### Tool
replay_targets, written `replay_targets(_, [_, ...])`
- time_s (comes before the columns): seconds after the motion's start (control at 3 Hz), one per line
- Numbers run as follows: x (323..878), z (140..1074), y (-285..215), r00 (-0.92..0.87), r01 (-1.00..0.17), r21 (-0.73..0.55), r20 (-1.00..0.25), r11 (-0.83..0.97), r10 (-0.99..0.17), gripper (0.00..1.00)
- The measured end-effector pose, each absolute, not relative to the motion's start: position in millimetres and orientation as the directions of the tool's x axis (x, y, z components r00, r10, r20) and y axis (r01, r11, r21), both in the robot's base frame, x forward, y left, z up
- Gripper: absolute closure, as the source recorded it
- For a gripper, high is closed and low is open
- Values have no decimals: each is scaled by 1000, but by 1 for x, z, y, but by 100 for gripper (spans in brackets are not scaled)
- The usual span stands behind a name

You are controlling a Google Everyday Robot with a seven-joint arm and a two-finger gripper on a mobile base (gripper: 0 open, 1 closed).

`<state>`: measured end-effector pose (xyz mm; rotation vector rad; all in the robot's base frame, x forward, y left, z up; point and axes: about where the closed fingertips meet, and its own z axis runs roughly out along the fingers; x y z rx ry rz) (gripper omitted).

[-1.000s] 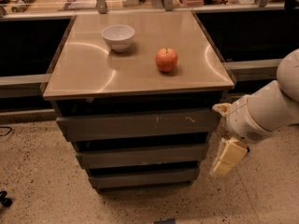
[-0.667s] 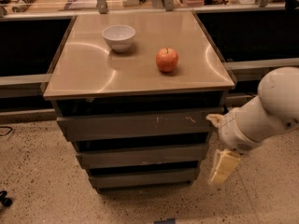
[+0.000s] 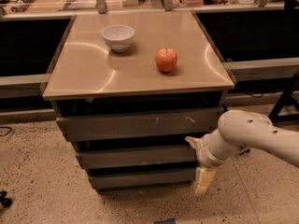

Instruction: Open middle drawer

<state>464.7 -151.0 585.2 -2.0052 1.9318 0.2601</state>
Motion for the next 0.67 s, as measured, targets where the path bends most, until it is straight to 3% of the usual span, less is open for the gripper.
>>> replay_targets(0.67, [466, 564, -159, 80, -991, -128, -323, -40, -943, 0])
